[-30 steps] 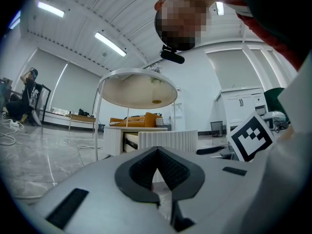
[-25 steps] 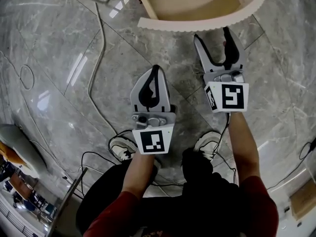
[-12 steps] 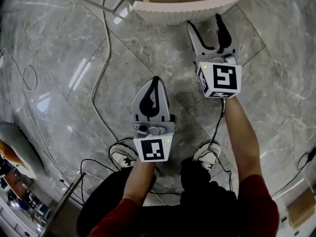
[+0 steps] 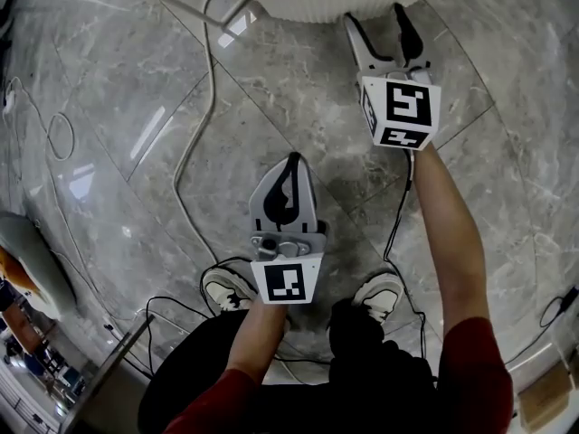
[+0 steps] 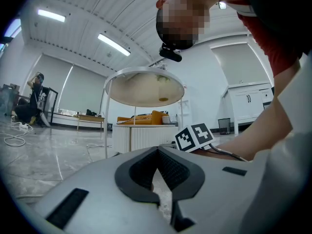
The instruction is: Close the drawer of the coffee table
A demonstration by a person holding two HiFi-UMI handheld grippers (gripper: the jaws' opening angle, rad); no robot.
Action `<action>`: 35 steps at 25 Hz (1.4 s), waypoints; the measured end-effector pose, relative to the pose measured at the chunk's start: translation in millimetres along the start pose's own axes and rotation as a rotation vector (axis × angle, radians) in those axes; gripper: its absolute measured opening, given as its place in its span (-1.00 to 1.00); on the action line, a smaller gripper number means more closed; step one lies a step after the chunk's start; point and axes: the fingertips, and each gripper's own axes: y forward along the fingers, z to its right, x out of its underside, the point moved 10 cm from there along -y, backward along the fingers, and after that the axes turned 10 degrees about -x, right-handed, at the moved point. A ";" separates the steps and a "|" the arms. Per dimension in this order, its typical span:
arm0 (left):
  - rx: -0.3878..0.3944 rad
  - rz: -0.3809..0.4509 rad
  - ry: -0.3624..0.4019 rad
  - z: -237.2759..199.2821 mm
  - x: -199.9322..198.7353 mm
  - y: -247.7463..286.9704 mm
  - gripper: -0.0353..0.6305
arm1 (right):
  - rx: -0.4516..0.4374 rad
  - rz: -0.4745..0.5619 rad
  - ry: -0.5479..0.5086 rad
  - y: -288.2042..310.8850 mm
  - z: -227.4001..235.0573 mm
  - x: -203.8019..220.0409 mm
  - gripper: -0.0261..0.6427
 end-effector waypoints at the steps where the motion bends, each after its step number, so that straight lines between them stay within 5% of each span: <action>1: -0.001 -0.001 0.001 -0.4 0.2 0.0 -0.86 | 0.003 0.001 -0.001 3.7 0.4 -0.6 -0.01; 21: -0.005 -0.029 -0.005 -10.4 4.5 -2.0 -0.86 | -0.023 -0.041 0.031 27.3 3.1 -4.2 -0.01; 35: -0.050 -0.063 0.000 -18.2 13.3 -4.6 -0.86 | -0.054 -0.021 0.062 -91.4 -40.4 15.0 -0.01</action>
